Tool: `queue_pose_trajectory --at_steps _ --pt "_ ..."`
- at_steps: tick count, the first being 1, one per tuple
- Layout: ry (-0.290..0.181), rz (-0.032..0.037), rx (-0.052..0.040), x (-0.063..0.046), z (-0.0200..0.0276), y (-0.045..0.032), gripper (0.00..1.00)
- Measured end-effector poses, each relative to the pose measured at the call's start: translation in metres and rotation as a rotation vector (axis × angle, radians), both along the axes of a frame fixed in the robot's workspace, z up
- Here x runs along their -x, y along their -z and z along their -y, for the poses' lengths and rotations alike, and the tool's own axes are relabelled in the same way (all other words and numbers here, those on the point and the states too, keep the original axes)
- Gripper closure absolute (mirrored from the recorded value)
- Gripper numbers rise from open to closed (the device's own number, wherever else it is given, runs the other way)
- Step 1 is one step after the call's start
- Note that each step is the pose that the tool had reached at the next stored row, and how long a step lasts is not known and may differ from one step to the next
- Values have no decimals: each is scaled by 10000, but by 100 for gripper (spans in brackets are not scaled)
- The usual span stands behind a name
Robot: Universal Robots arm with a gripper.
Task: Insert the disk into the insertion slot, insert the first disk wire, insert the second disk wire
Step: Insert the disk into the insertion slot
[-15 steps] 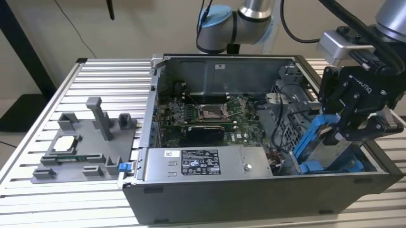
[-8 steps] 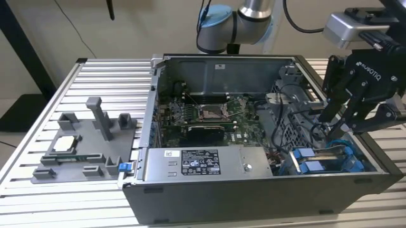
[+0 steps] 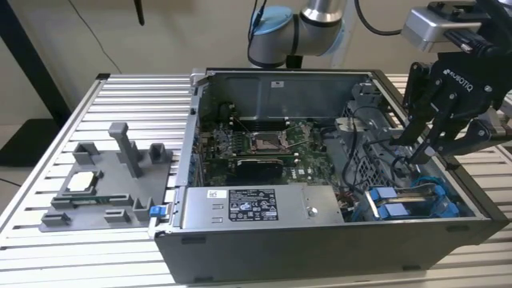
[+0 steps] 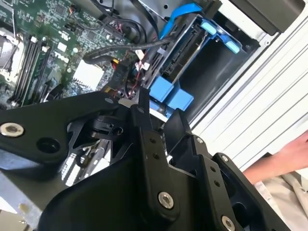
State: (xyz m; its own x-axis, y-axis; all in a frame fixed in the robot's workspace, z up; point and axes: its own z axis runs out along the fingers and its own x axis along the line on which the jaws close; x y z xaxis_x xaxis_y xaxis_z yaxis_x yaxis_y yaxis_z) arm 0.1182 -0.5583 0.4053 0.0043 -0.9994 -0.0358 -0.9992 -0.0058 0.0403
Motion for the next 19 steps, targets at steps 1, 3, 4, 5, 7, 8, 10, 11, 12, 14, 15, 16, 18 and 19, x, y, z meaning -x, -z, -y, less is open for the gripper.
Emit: queue_pose_trajectory --at_steps 1,3,4,5,7,8,10,11,12,14,15,16,18,19 --pt "0 9 -15 0 -22 -2 0" --pt "0 24 -47 0 -64 -3 0" --pt "0 33 -63 0 -85 -3 0" --pt "0 37 -83 0 -104 -3 0" --pt "0 42 -119 0 -144 -3 0" --pt "0 44 -142 0 -157 -3 0" --pt "0 45 -207 0 -178 2 0" --pt "1 46 -240 0 -182 6 0" --pt "1 46 -277 0 -184 16 0" --pt "0 49 -334 0 -188 33 0" --pt "1 54 -369 0 -188 45 0" --pt "1 60 -404 0 -189 54 0" --pt "1 83 -513 0 -189 67 0" --pt "1 108 -562 1 -191 71 0"
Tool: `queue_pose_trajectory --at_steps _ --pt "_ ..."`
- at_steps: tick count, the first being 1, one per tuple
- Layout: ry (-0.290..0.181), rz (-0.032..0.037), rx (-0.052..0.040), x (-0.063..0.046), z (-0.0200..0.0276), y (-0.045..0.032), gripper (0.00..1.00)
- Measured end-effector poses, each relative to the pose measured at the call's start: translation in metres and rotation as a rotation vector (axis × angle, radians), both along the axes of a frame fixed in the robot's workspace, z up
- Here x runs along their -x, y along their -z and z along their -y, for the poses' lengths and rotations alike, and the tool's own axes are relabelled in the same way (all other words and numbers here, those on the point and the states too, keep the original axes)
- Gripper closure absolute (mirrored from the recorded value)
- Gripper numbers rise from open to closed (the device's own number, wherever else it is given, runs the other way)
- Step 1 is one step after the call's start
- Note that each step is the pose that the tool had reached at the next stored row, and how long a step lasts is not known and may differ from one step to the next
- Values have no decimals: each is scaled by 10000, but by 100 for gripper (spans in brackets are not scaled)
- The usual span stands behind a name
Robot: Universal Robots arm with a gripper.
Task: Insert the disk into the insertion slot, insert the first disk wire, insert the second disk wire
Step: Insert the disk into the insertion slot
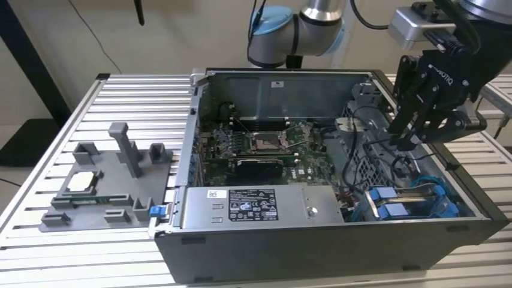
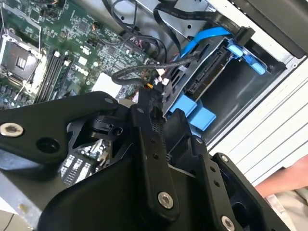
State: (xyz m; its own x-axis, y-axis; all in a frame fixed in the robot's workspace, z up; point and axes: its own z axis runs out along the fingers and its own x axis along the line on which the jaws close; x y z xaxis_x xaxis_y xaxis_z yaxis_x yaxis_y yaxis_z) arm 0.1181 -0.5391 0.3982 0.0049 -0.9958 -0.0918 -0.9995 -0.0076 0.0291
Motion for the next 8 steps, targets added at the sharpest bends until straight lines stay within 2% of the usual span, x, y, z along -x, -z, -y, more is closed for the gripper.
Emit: queue_pose_trajectory --at_steps 2,4,5,8 --pt "-2 98 -81 0 -5 2 0" --pt "-7 253 -147 0 -8 6 0" --pt "-7 304 -164 0 -9 9 0" --pt "-4 331 -184 52 -9 17 0"
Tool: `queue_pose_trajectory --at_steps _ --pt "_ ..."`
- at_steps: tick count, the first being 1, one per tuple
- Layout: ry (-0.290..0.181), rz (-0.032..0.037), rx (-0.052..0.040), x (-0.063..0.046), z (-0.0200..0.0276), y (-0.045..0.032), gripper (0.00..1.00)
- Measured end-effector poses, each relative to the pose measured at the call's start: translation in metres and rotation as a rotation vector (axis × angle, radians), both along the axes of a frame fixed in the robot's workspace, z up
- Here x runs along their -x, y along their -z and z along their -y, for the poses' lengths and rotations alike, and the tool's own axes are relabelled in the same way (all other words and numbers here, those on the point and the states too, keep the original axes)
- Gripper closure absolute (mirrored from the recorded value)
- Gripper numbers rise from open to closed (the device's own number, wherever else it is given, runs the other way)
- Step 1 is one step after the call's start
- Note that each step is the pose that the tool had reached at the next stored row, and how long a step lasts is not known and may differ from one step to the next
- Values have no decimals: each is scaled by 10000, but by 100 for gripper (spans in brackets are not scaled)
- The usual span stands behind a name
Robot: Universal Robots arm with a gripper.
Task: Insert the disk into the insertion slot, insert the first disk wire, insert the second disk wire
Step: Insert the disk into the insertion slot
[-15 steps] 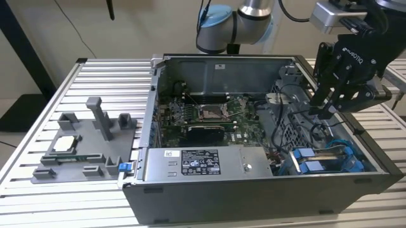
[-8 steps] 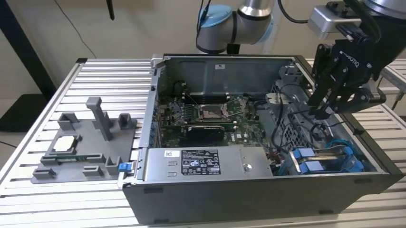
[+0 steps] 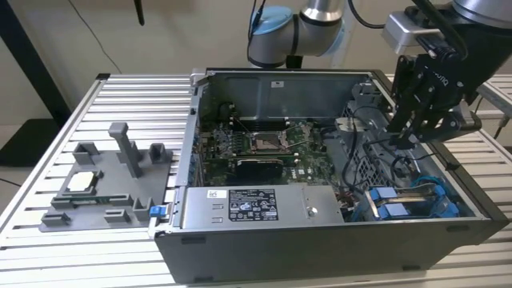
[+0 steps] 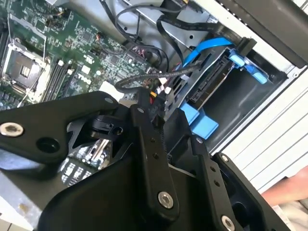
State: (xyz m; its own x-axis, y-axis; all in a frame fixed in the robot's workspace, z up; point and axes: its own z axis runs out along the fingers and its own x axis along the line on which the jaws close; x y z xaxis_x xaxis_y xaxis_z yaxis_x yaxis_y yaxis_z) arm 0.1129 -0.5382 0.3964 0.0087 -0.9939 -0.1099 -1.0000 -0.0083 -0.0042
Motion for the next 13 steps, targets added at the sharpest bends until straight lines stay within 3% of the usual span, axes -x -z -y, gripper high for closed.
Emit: queue_pose_trajectory --at_steps 13 --pt "-40 99 -301 -1 -2 6 0"
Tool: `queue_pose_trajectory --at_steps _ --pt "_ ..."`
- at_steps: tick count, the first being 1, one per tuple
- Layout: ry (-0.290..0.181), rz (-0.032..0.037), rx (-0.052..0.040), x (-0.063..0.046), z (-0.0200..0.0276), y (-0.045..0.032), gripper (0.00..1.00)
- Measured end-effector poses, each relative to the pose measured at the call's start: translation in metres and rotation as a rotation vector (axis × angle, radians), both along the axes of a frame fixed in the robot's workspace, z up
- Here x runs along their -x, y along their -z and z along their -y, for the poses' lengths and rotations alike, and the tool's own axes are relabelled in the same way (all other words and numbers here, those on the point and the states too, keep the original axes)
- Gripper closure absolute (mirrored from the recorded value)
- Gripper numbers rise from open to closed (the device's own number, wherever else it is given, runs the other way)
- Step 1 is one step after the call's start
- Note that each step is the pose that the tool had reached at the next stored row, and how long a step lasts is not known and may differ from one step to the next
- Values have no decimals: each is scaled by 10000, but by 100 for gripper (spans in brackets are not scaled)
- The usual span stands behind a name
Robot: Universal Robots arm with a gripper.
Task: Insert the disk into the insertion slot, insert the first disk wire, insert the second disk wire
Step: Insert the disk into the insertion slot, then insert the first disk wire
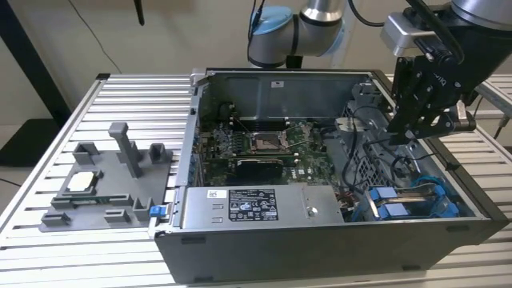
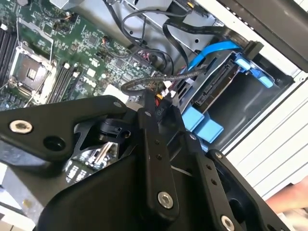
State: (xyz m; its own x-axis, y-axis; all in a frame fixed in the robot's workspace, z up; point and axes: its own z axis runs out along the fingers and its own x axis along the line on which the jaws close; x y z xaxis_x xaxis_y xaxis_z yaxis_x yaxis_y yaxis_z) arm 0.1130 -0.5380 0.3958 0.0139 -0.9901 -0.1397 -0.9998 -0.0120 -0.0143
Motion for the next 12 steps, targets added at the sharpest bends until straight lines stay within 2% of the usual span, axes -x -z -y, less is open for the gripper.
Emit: queue_pose_trajectory --at_steps 3,4,12 --pt "-2 7 -35 0 -1 6 0" --pt "-1 8 -36 -1 0 8 100" --pt "-3 -1 -35 -10 11 13 100"
